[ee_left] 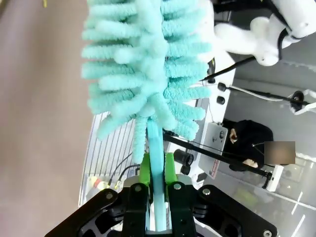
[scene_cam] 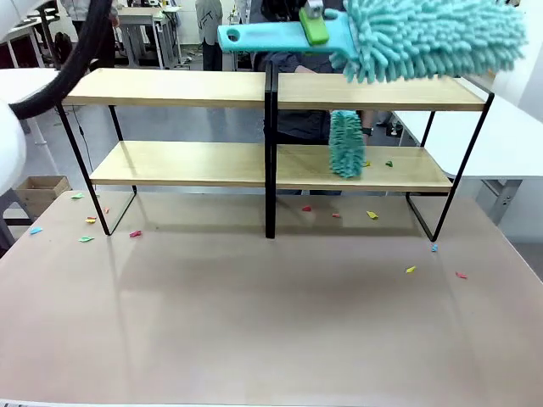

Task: Clean the shelves.
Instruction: Clean another randomly selected level of the Shelf with the Duster.

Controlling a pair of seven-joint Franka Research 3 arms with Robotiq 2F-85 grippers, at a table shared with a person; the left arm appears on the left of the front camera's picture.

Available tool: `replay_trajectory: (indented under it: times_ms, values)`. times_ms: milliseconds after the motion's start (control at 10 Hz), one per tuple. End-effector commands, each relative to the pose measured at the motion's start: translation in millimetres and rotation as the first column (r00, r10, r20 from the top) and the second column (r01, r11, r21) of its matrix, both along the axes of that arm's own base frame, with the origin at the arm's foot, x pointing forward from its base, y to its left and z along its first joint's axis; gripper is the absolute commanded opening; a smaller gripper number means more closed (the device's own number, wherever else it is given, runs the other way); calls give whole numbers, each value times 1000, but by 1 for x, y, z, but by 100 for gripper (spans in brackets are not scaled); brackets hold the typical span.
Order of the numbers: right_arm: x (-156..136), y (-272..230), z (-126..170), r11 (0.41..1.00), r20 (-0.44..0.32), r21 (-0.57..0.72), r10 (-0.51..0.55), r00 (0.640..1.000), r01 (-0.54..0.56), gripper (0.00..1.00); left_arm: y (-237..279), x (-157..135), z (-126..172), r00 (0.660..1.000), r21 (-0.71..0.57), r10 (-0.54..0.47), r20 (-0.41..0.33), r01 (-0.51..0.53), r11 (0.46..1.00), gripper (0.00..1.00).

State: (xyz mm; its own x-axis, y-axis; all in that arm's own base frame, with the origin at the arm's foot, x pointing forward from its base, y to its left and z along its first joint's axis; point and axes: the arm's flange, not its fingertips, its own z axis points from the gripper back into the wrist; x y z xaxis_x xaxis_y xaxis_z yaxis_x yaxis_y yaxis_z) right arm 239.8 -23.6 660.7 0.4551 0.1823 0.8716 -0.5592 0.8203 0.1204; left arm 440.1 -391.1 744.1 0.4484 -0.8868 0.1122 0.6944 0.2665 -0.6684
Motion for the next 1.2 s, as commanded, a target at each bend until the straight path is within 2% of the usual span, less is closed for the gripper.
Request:
replay_trajectory:
  times_ms: [0,100,200,300,400,500,600,700,800,900,1000,1100]
  values:
    - [0,0,-1,1000,0,2,0,1000,0,100,38,-15,-10,996,-61,81,31,-79,995,12]
    - [0,0,-1,1000,0,2,0,1000,0,100,73,-21,-2,974,-82,213,77,-207,975,12]
    - [0,0,-1,1000,0,2,0,1000,0,100,115,-31,9,919,-120,376,122,-362,924,12]
    - [0,0,-1,1000,0,2,0,1000,0,100,162,-43,18,833,-164,539,125,-518,840,12]
    - [0,0,-1,1000,0,2,0,1000,0,100,212,-63,21,734,-200,669,113,-643,739,12]
    - [0,0,-1,1000,0,2,0,1000,0,100,252,-80,20,637,-219,767,77,-740,636,12]
    - [0,0,-1,1000,0,2,0,1000,0,100,287,-94,12,534,-217,845,26,-822,527,12]
    - [0,0,-1,1000,0,2,0,1000,0,100,321,-107,-1,459,-208,888,-37,-872,442,12]
    - [0,0,-1,1000,0,2,0,1000,0,100,352,-130,-25,342,-186,934,-103,-929,320,12]
    - [0,0,-1,1000,0,2,0,1000,0,100,369,-159,-52,250,-160,957,-144,-961,227,12]
    - [0,0,-1,1000,0,2,0,1000,0,100,377,-184,-83,139,-23,981,-138,-990,137,12]
    - [0,0,-1,1000,0,2,0,1000,0,100,373,-198,-114,66,182,993,-98,-980,83,12]
